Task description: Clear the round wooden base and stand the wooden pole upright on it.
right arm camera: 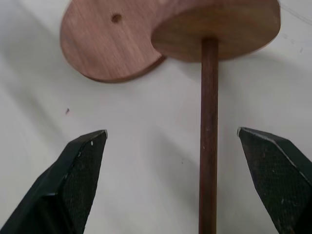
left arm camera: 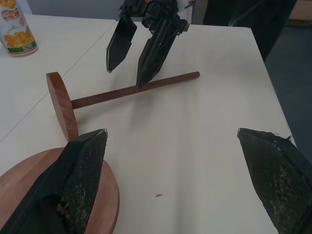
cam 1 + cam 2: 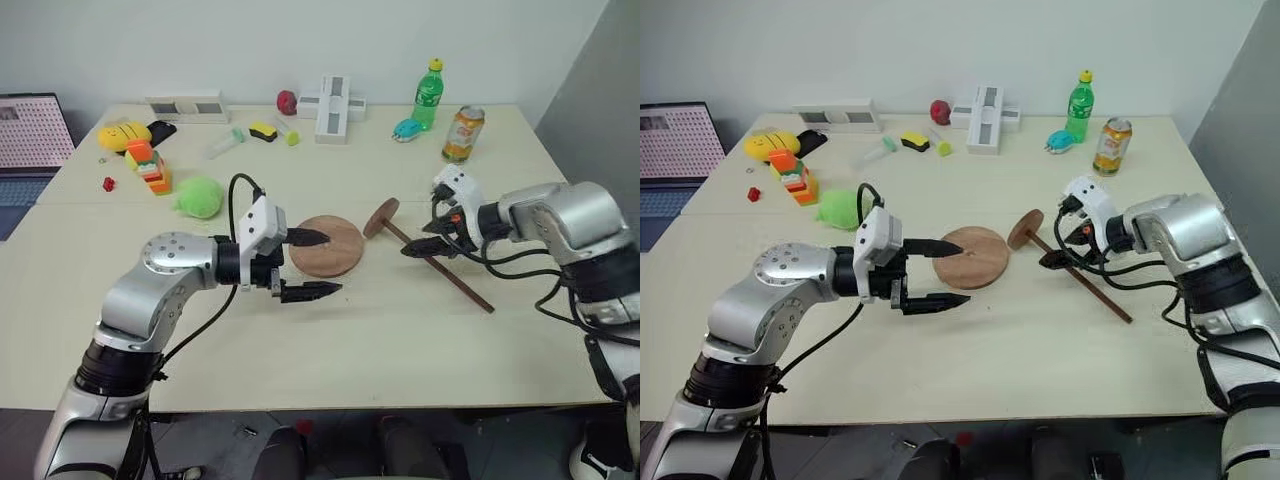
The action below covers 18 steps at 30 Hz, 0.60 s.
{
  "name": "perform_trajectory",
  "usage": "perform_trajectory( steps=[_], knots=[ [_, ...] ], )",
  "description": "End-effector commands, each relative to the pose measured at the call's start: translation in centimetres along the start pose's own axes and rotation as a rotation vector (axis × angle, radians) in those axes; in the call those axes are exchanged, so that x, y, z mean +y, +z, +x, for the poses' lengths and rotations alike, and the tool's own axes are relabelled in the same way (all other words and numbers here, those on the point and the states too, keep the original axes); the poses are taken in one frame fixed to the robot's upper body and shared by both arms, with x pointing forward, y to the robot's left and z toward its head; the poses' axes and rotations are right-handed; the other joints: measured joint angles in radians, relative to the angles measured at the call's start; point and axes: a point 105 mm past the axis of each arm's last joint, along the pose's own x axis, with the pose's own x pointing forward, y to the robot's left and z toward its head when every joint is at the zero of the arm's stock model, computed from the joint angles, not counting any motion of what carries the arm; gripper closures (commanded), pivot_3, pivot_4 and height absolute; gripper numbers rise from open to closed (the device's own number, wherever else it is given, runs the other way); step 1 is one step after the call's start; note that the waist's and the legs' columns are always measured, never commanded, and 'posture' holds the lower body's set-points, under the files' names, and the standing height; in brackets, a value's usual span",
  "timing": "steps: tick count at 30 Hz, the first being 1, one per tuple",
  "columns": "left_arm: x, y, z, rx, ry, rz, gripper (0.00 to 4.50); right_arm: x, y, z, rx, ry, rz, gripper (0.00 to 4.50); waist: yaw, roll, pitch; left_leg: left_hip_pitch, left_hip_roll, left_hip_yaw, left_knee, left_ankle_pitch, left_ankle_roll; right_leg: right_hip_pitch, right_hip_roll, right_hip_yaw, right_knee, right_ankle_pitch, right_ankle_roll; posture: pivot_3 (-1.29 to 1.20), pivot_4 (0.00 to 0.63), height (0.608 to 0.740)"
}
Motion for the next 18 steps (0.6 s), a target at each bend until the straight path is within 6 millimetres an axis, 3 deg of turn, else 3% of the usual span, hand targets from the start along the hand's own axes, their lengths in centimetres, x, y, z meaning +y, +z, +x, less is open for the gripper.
perform_trajectory(
  steps=[1,6,15,18],
  knots=[
    [-1.1,0.8,-0.1,-0.025,0.016,0.021,0.04,-1.0,0.3,0.7,0.044,-0.01,-0.039,0.0,0.0,0.0,0.0,0.0,0.0,0.0,0.0,0.0,0.0,-0.001,0.0,0.0,0.0,0.0,0.0,0.0,0.15,0.74],
    [-1.8,0.5,-0.2,-0.024,0.036,0.004,0.04,-1.9,0.4,1.9,0.11,-0.021,-0.062,0.0,0.001,0.0,0.0,-0.001,0.0,0.0,0.0,0.0,0.0,-0.002,0.0,0.0,0.001,0.0,0.0,0.0,0.15,0.74],
    [-2.3,0.3,-0.2,-0.022,0.051,-0.012,0.04,-2.1,-0.8,1.9,0.263,0.027,-0.121,0.0,0.001,0.001,0.0,-0.001,0.0,-0.001,0.0,0.0,0.0,-0.002,0.0,-0.001,0.001,0.0,0.0,0.0,0.15,0.74],
    [-2.4,0.2,-0.1,-0.024,0.057,-0.014,0.0,-1.7,-0.5,1.8,0.277,0.056,-0.103,0.79,0.002,0.001,0.0,-0.001,0.0,-0.001,0.0,0.0,0.0,-0.002,0.0,0.0,0.001,0.0,0.0,0.0,0.15,0.74]
  ],
)
